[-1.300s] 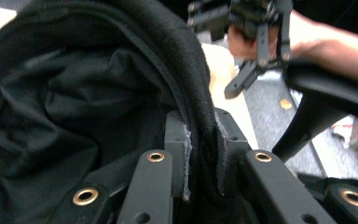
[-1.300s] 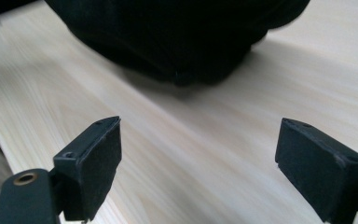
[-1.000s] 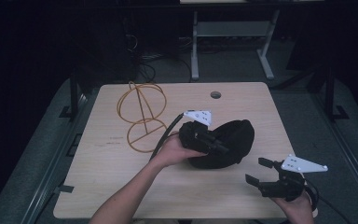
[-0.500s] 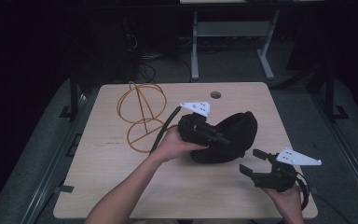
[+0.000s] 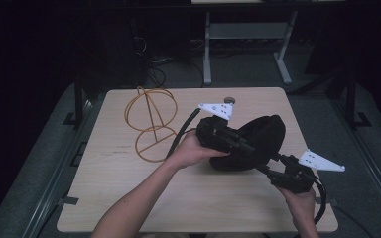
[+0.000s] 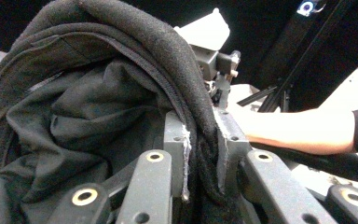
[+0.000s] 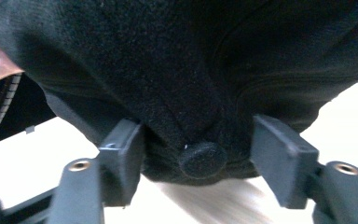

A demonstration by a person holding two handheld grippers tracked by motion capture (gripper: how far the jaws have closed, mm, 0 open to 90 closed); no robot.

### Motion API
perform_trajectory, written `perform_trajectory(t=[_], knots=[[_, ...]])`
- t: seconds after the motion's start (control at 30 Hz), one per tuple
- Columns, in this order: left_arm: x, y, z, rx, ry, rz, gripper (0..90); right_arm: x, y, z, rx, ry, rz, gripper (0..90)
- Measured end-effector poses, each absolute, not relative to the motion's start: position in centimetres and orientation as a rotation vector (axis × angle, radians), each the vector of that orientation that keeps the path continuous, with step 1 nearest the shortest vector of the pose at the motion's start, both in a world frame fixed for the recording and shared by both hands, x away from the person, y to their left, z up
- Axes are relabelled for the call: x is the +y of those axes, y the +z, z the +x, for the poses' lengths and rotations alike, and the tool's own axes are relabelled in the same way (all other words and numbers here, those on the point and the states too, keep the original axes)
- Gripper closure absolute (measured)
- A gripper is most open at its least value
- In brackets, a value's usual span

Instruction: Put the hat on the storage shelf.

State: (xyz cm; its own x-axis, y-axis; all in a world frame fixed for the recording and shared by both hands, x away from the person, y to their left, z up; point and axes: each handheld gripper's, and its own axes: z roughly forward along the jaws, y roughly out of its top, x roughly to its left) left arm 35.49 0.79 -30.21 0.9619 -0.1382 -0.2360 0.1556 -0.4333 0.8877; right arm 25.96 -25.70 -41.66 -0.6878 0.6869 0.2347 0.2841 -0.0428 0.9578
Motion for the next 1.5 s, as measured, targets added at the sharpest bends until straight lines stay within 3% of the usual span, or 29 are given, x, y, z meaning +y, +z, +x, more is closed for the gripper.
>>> perform_trajectory(t=[0.37, 1.0, 1.5], knots=[[1.0, -29.7, 35.7, 0.027, -0.338, 1.971, 77.1, -25.4, -41.1, 25.7, 1.917, 1.791, 0.947, 70.7], [3.5, -29.7, 37.1, 0.142, -0.245, 1.977, 68.6, -25.8, -37.0, 26.1, 1.954, 1.705, 0.928, 72.2], [5.0, -29.4, 36.9, 0.199, -0.112, 2.002, 53.1, -25.7, -33.8, 26.5, 2.001, 1.622, 0.889, 72.5]])
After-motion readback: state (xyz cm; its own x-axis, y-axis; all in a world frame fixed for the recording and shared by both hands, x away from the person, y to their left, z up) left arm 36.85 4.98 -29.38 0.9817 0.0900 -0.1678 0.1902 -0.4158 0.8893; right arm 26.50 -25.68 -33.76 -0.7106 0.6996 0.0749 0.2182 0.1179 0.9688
